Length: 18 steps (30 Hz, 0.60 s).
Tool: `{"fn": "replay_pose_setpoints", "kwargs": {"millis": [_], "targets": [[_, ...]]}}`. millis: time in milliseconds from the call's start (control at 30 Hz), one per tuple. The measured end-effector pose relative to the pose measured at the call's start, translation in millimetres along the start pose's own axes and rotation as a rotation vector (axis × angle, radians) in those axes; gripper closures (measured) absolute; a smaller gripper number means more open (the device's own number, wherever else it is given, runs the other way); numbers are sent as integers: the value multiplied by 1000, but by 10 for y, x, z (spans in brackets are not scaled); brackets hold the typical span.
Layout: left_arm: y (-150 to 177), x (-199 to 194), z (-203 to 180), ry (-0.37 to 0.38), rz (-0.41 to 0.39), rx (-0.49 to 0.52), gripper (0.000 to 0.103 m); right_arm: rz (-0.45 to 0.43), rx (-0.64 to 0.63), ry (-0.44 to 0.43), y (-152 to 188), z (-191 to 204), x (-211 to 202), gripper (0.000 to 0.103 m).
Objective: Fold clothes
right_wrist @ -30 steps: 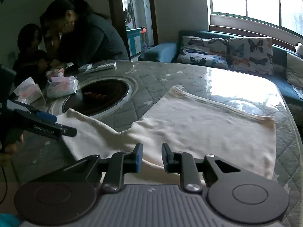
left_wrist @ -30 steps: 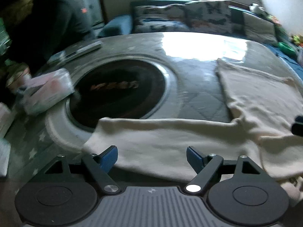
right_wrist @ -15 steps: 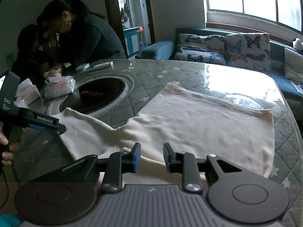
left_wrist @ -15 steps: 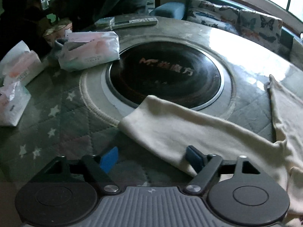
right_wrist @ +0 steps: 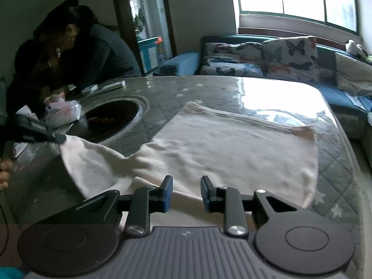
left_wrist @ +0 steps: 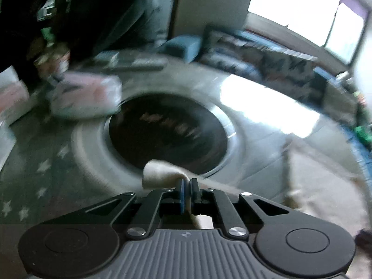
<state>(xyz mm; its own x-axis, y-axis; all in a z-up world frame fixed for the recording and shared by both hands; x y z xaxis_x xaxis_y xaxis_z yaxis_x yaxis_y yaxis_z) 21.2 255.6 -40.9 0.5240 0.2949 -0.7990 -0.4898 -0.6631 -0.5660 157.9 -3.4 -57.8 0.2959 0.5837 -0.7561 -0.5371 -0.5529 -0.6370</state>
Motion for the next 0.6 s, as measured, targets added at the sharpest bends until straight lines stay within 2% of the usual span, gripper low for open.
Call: {"fn": "replay_pose_setpoints", "kwargs": {"millis": [100,200,300,400,500,600], "targets": [[-77,-209,-327,111,-47,63,98,-4,33,9,38,-89,-41,77],[-57,-422,-766,259,-70,152,98,-11,62,24,76,-175,-86,77],[53,-610,-1237,429,-67,252,98,-17,100,39,119,-284,-129,77],[239,-687,-1663,589,-23,347,98,-19,137,61,184,-411,-178,77],[476,-661,-1992,654,20,476,98,-21,173,82,247,-526,-233,77],[650,-533,-2118,677,96,541,95,-23,208,101,321,-634,-309,77]]}}
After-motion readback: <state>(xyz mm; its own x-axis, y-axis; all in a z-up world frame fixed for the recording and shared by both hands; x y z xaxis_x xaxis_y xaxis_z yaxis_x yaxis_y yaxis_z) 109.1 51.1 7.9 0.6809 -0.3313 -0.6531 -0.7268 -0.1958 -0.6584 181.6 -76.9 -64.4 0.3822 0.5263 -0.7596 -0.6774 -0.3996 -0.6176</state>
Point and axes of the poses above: each gripper's, at about its wrist camera, not at the fingertips, and x roughly the way its jaws point, z to its left, y to its underside, the point moved 9 cm from there along x, roughly the way its jaws point, and after that the axes turned 11 degrees about z, right-handed, at the moved point
